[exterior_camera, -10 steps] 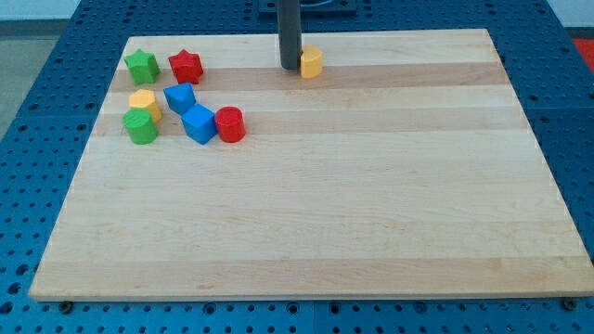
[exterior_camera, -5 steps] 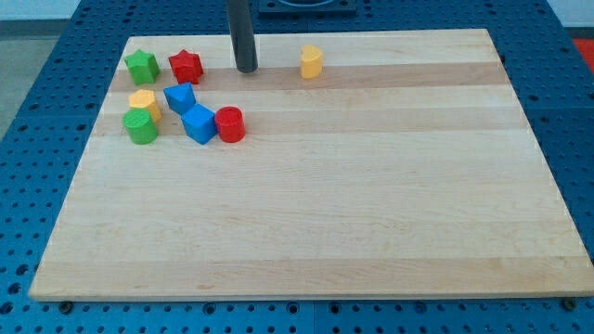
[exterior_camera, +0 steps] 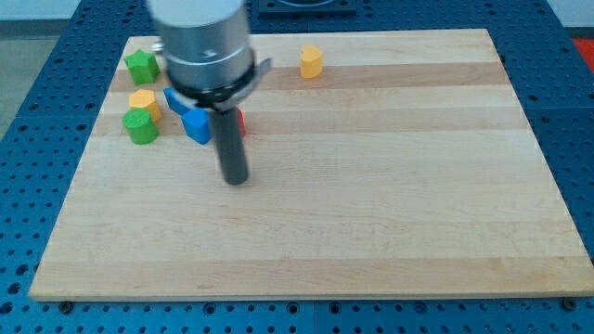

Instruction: Place the red circle parallel to the right of the blue cube

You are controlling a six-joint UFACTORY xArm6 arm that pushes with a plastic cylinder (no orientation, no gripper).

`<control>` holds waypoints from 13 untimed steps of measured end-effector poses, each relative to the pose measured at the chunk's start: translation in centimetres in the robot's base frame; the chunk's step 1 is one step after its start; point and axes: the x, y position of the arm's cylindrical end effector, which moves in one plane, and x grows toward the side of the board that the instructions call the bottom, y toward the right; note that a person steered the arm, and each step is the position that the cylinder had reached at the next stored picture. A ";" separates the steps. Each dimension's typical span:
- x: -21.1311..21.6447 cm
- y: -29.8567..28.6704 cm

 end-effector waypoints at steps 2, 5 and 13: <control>-1.4 -5.3; -6.1 -9.5; -2.4 -3.5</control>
